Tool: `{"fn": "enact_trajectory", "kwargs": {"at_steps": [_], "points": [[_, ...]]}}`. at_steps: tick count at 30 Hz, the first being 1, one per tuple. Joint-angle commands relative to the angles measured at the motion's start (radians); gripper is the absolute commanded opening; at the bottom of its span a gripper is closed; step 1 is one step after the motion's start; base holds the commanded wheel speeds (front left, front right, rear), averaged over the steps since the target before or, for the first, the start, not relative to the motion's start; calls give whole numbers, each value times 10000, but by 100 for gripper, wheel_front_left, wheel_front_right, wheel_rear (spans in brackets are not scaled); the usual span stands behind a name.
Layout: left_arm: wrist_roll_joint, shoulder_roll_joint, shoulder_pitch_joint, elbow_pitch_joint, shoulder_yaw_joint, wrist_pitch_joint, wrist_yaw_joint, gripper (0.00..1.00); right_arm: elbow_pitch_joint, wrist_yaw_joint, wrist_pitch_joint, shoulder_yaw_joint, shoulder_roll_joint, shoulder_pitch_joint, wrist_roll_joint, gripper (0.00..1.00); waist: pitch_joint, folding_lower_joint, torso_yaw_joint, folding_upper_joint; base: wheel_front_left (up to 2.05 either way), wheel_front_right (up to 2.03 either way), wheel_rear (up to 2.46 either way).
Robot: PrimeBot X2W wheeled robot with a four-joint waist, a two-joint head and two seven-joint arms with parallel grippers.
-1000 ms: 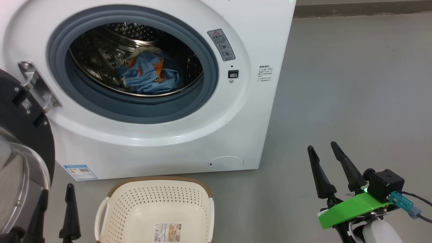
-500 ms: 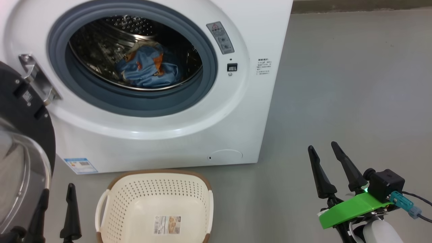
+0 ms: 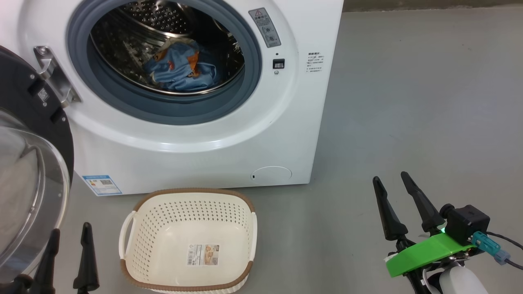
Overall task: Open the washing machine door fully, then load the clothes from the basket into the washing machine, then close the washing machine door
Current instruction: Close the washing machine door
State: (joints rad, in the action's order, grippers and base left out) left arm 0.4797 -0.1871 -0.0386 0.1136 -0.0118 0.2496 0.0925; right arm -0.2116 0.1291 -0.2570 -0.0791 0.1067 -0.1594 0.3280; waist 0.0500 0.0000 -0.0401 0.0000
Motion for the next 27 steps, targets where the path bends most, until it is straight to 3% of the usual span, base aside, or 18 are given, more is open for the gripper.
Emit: {"fn": "enact_trajectory", "kwargs": {"at_steps": [1,27], "points": [[-84,-153,287,-190,-429,122,64,100,201,16,-48,-178,61,-48,145,100,-12,0,-2,0,0,0,0],[-216,-80,235,-177,-466,122,109,100,145,16,-48,-177,58,-3,180,100,-74,0,96,0,0,0,0]]}}
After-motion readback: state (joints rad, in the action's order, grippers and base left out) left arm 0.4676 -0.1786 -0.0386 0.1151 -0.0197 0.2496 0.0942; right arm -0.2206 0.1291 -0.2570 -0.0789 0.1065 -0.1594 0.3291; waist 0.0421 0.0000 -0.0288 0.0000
